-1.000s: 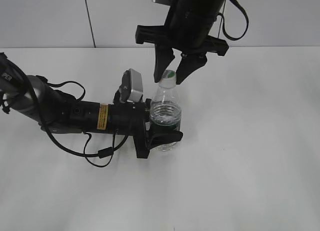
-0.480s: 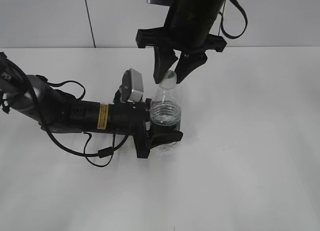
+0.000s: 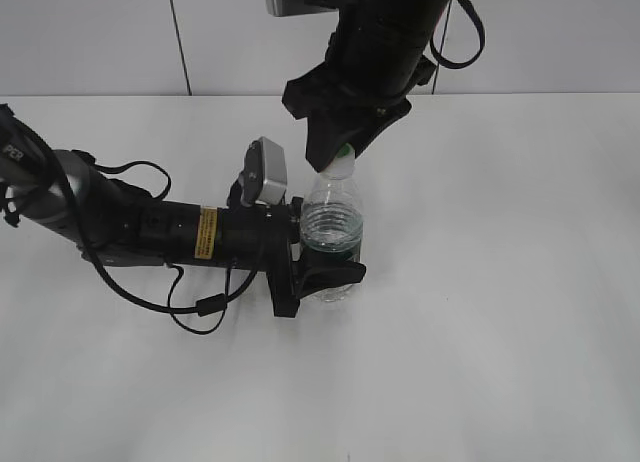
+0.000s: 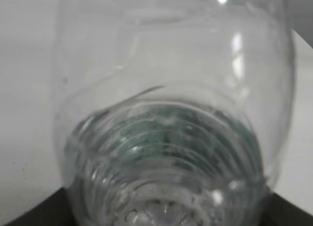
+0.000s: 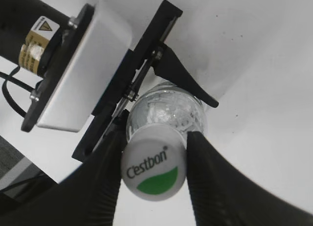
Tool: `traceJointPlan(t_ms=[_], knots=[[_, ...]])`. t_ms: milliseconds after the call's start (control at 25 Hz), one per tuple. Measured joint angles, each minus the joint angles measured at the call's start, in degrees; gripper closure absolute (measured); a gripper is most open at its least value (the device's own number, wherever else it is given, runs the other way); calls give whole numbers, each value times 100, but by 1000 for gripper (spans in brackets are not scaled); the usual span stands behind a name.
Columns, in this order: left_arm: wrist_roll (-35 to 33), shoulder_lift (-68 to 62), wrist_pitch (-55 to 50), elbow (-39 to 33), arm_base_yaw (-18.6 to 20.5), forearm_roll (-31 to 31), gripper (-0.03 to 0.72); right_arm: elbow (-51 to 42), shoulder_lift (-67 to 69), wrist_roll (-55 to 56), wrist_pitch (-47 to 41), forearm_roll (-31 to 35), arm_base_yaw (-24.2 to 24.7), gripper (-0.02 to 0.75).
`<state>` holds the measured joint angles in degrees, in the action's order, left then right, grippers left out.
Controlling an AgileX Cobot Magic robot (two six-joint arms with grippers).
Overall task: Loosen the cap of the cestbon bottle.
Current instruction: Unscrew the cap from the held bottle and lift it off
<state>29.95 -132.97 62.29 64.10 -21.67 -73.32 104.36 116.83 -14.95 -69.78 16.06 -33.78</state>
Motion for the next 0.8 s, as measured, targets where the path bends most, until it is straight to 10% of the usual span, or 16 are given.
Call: traceJointPlan(t_ms=[800], knots=[[-6,5,13,0,-2,-8,287,0,0,-3045,33,57,0,434]])
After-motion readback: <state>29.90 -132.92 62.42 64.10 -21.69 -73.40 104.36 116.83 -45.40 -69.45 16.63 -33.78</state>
